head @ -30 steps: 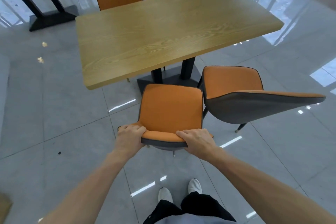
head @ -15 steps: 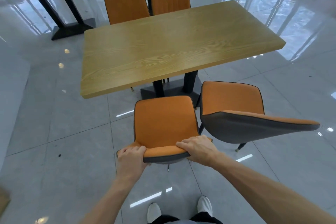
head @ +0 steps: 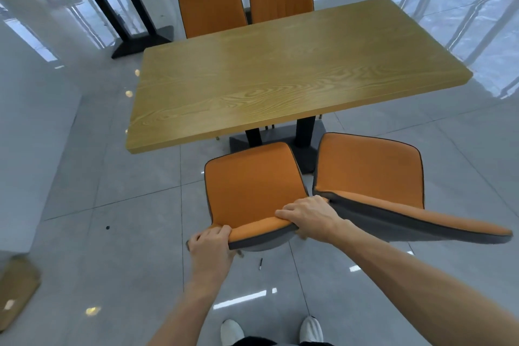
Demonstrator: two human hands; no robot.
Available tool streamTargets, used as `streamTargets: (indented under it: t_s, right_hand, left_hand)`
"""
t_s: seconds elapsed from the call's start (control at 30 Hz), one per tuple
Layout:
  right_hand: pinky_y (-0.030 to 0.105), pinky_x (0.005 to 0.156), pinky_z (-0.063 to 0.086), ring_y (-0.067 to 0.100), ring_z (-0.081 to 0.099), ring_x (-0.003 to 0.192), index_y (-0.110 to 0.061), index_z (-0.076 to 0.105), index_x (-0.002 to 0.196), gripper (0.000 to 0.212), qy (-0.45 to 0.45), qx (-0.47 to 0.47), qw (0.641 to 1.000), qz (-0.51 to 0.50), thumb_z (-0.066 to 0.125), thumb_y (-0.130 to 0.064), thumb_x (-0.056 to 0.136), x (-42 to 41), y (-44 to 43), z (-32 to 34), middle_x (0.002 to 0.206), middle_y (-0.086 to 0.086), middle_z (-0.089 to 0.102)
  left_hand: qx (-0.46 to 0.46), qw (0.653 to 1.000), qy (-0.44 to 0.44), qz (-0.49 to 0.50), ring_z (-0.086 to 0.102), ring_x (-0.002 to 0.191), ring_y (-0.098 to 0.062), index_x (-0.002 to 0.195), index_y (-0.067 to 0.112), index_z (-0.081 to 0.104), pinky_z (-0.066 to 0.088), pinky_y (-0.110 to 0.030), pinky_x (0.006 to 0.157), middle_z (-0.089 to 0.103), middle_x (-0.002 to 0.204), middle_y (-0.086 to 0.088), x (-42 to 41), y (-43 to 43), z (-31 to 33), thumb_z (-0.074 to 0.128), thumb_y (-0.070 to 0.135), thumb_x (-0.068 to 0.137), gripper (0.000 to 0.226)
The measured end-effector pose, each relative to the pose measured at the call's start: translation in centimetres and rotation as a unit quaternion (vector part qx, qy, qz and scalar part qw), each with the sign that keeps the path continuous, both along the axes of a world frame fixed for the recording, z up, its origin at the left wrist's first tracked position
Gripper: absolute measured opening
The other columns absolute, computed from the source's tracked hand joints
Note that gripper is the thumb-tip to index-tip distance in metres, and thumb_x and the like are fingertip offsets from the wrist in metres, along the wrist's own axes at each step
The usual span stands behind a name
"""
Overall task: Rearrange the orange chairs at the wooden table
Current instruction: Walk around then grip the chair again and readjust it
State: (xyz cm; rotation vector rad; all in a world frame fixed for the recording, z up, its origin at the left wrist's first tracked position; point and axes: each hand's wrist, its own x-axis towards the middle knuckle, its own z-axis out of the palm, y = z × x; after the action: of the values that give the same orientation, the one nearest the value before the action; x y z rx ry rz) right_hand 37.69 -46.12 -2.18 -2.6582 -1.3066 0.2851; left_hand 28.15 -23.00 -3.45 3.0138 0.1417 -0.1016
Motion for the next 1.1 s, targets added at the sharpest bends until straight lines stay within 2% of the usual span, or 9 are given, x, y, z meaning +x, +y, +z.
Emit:
streamTargets:
  t_s: [0.27,0.43,0.57,0.87,0.97,1.03,1.1]
  right_hand:
    - [0.035,0.06,0.05,0.023,0.062,0.078,-0.025,0.053,0.118,0.03,0.001,0.008,1.0,0.009,0.055,-0.02,0.089,0.4,-0.4,-0.8,0.097,-0.001,0.067]
    - [0.041,0.07,0.053,0.026,0.062,0.088,-0.025,0.051,0.122,0.036,-0.001,0.012,1.0,-0.013,0.057,-0.02,0.088,-0.2,-0.3,-0.8,0.105,0.001,0.066]
    - [0.042,0.077,0.05,0.026,0.061,0.087,-0.024,0.053,0.119,0.033,-0.005,0.028,0.999,-0.04,0.057,-0.015,0.087,-1.2,-0.3,-1.2,0.102,0.001,0.067]
    - [0.044,0.078,0.051,0.027,0.063,0.086,-0.024,0.055,0.118,0.038,-0.021,0.023,0.998,-0.049,0.063,-0.013,0.083,-1.0,0.3,-0.8,0.104,0.002,0.068]
    - [0.042,0.087,0.046,0.027,0.059,0.098,-0.026,0.051,0.125,0.041,-0.016,-0.006,0.998,-0.062,0.058,-0.015,0.086,-1.0,0.5,-0.2,0.114,0.001,0.064]
    - [0.042,0.089,0.043,0.027,0.056,0.102,-0.026,0.05,0.125,0.041,-0.006,-0.033,0.996,-0.077,0.06,-0.022,0.085,-1.3,0.6,0.1,0.115,0.001,0.063]
    - [0.041,0.09,0.042,0.026,0.055,0.103,-0.025,0.05,0.122,0.04,0.005,-0.051,0.995,-0.09,0.062,-0.03,0.084,-1.5,0.5,0.3,0.112,0.001,0.062]
  left_hand:
    - [0.017,1.0,-0.003,0.005,0.065,0.058,-0.021,0.073,0.022,0.069,0.046,-0.033,0.06,0.069,0.065,0.002,0.3,-0.5,0.0,0.094,0.027,0.043,0.039]
    - [0.025,0.999,0.01,0.02,0.065,0.061,-0.02,0.075,0.025,0.068,0.046,-0.034,0.064,0.069,0.067,0.005,0.0,-0.6,-0.1,0.093,0.027,0.045,0.039]
    - [0.019,0.999,0.026,0.04,0.065,0.065,-0.021,0.078,0.023,0.069,0.049,-0.037,0.066,0.07,0.069,0.004,-1.0,-1.2,-0.2,0.093,0.019,0.045,0.041]
    - [0.048,0.998,0.011,0.049,0.063,0.055,-0.023,0.067,0.023,0.067,0.046,-0.037,0.057,0.066,0.059,0.003,0.2,-0.7,0.4,0.094,0.011,0.029,0.048]
    - [0.05,0.997,0.032,0.041,0.063,0.061,-0.023,0.072,0.023,0.064,0.043,-0.035,0.06,0.066,0.063,0.003,0.1,-0.6,1.0,0.092,0.014,0.041,0.042]
    - [0.05,0.997,0.049,0.031,0.063,0.082,-0.021,0.088,0.024,0.06,0.042,-0.036,0.072,0.067,0.084,0.005,0.1,-0.8,1.8,0.08,0.029,0.067,0.03]
    - [0.046,0.997,0.066,0.015,0.058,0.095,-0.019,0.098,0.025,0.054,0.041,-0.036,0.082,0.063,0.098,0.005,0.3,-0.8,2.3,0.064,0.041,0.08,0.026]
